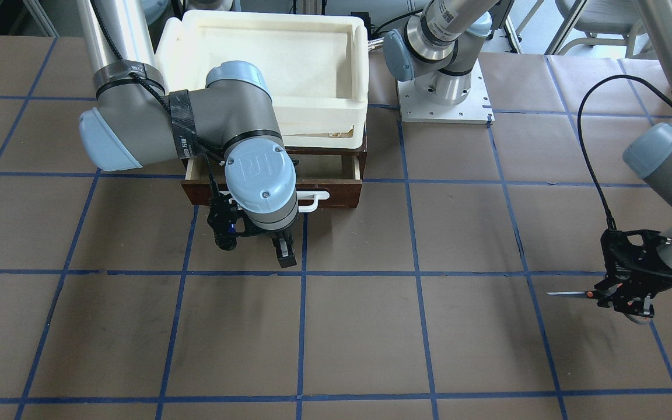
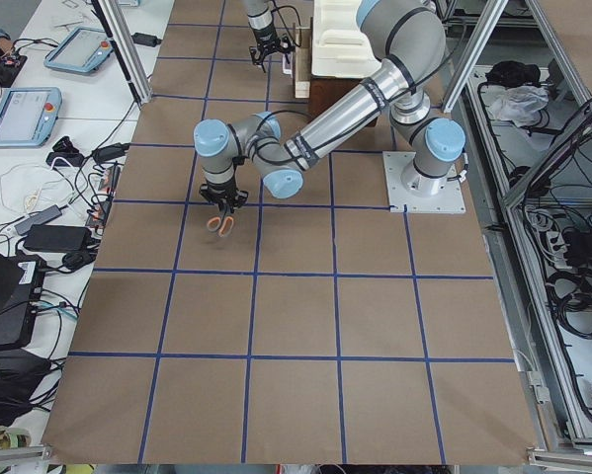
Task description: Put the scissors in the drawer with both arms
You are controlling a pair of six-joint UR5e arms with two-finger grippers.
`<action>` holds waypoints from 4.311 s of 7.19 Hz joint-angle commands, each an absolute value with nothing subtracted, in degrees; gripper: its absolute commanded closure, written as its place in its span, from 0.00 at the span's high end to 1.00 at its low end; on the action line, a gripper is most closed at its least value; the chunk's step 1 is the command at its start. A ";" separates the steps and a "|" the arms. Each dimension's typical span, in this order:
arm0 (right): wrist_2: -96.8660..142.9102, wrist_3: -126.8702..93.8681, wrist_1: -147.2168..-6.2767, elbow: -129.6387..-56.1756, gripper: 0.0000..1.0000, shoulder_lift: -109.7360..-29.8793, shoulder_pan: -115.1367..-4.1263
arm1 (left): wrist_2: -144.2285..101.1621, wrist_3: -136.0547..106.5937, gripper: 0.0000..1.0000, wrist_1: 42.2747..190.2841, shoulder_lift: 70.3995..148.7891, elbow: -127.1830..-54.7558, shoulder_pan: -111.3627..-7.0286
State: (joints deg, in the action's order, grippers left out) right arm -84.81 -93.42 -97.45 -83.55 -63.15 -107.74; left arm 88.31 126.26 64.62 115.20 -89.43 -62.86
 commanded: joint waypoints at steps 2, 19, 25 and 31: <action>-84.90 -91.50 -98.34 -82.35 1.00 -61.70 -107.67 | 88.42 122.79 0.00 73.26 108.91 -89.04 -67.05; -86.22 -86.31 -99.67 -72.78 1.00 -54.24 -105.03 | 88.86 99.40 0.00 88.77 98.70 -87.36 -87.10; -86.22 -84.90 -99.67 -71.46 1.00 -53.62 -104.24 | 88.59 99.40 0.00 88.77 98.61 -87.63 -87.10; -85.26 -86.39 -99.05 -71.98 1.00 -54.66 -104.41 | 88.51 99.40 0.00 88.77 98.61 -87.63 -87.10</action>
State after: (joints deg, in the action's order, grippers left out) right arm -85.69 -85.96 -99.19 -71.86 -54.21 -104.34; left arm 88.58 99.40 88.77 98.55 -87.63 -87.10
